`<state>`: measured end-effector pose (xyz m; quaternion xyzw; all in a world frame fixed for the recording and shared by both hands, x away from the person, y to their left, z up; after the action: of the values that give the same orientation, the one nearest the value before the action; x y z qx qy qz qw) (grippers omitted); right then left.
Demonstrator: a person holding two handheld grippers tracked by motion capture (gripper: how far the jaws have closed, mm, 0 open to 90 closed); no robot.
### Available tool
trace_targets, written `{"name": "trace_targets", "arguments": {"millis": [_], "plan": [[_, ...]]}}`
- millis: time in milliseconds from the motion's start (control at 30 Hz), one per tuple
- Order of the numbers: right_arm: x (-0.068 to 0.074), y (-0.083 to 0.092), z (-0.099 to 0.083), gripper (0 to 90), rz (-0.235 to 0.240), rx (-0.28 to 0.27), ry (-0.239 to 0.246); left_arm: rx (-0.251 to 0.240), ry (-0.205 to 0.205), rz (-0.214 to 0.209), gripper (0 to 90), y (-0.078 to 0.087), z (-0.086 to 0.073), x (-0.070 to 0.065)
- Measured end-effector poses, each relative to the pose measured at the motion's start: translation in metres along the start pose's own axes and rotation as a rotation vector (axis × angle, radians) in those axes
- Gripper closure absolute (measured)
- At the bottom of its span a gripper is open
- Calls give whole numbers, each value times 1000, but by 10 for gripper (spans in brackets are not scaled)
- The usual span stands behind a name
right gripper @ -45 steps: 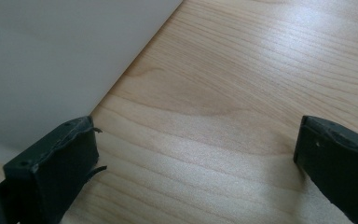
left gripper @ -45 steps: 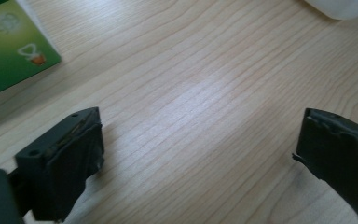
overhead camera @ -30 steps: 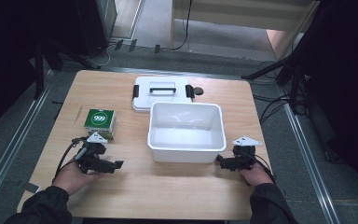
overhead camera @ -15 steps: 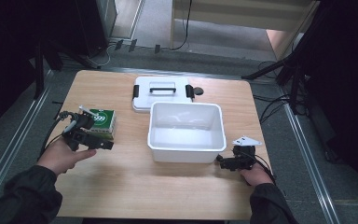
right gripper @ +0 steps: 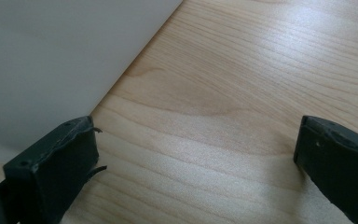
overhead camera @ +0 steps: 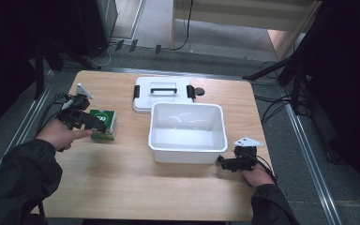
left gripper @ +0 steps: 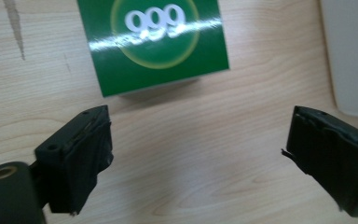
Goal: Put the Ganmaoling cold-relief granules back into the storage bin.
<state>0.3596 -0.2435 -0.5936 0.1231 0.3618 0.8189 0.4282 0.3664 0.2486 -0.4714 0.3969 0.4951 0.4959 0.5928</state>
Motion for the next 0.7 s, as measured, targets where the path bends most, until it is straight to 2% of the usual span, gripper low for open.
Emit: {"name": "trace_targets", "arguments": {"millis": [67, 100, 233, 500, 700], "plan": [[0, 0, 0, 0, 0, 0, 0, 2, 23, 26, 12, -4, 8, 2], [0, 0, 0, 0, 0, 0, 0, 2, 23, 26, 2, -4, 8, 2], [0, 0, 0, 0, 0, 0, 0, 2, 47, 35, 2, -6, 18, -1], [0, 0, 0, 0, 0, 1, 0, 57, 82, 95, 2, -21, 40, -4], [0, 0, 0, 0, -2, 0, -1, 85, 87, 106, 1, -31, 46, -5]]}}
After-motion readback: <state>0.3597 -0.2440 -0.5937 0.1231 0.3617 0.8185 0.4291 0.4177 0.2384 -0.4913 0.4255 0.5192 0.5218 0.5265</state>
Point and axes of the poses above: each handheld gripper's, and its own axes: y roughly backward along the jaws, z roughly out of its top, x roughly to its left, the point moved 6 cm from there along -y, roughly forward along the jaws, and after that the axes turned 9 degrees about y, right-handed, at the moved point
